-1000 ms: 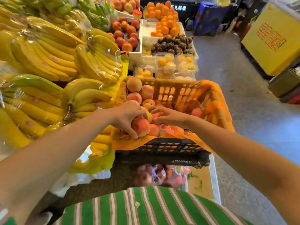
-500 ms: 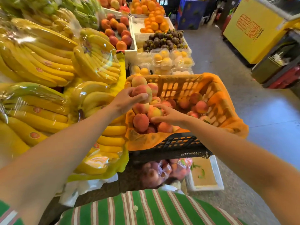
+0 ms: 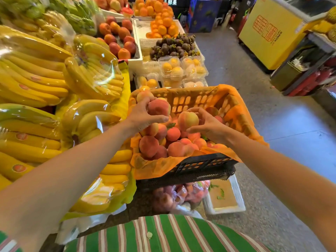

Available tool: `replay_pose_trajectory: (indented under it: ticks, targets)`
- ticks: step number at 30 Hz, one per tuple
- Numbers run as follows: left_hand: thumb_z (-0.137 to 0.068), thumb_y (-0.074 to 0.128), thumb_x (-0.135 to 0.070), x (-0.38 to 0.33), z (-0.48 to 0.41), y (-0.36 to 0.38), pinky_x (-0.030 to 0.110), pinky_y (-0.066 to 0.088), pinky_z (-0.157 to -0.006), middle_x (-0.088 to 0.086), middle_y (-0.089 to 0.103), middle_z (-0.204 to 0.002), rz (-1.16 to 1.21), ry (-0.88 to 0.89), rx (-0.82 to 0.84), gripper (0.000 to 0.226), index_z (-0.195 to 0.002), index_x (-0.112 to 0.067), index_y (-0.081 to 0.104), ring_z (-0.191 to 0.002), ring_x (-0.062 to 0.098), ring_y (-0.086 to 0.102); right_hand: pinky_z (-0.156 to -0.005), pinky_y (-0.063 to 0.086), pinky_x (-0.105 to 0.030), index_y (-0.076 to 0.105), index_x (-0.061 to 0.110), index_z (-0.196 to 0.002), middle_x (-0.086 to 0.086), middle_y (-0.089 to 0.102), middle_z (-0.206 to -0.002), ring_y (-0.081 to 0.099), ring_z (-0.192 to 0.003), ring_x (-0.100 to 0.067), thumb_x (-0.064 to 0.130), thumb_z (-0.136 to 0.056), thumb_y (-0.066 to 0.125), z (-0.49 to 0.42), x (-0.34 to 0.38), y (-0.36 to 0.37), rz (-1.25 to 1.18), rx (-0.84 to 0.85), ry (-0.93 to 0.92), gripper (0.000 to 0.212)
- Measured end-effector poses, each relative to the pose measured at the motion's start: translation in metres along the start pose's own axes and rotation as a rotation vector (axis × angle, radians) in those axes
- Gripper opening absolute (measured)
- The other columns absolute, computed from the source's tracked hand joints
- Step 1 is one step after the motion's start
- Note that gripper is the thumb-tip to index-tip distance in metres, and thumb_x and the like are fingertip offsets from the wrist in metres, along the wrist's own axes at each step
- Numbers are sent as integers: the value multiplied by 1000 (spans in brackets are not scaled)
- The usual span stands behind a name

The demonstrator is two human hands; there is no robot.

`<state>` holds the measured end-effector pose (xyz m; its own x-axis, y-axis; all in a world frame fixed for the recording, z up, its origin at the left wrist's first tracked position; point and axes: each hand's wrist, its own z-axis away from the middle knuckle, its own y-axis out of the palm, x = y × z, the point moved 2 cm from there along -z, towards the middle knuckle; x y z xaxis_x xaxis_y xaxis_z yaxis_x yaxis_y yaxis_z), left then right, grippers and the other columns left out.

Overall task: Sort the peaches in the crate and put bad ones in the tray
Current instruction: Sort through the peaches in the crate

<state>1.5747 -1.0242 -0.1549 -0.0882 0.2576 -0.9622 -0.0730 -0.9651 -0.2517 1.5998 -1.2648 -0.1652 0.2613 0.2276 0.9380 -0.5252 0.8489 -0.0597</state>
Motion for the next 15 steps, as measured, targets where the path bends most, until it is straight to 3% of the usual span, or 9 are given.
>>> replay_pose_trajectory:
  ticks: [4,6,11,15]
  targets:
    - [-64,85,-10,-7,-19,26,28,51,-86,6,61,-113,123,-82,137,71,-125,-24,52,-108,20,58,-76,56,-27,45,16,-123,-2,52,-116,60,-102,-15,-19,-70,72,8,5,-25,53,15,-45,69]
    - [-64,84,-4,-10,-30,40,31,52,-90,7,62,-114,112,-83,205,73,-126,-25,52,-110,21,59,-78,57,-32,47,18,-120,-2,52,-116,61,-102,-18,-18,-70,72,10,6,-39,62,20,-55,67]
    - [-68,85,-14,-20,-60,77,24,53,-81,3,61,-114,68,-93,279,72,-128,-30,49,-107,15,59,-93,54,-44,48,25,-124,-16,49,-131,61,-112,-29,0,-77,75,14,6,-81,-13,20,49,59]
    - [-71,83,-25,-31,-79,106,27,54,-76,5,62,-108,98,-128,356,63,-123,-25,48,-93,16,63,-90,55,-40,49,23,-125,-13,60,-121,63,-107,-30,19,-81,58,15,2,-115,-274,85,149,46]
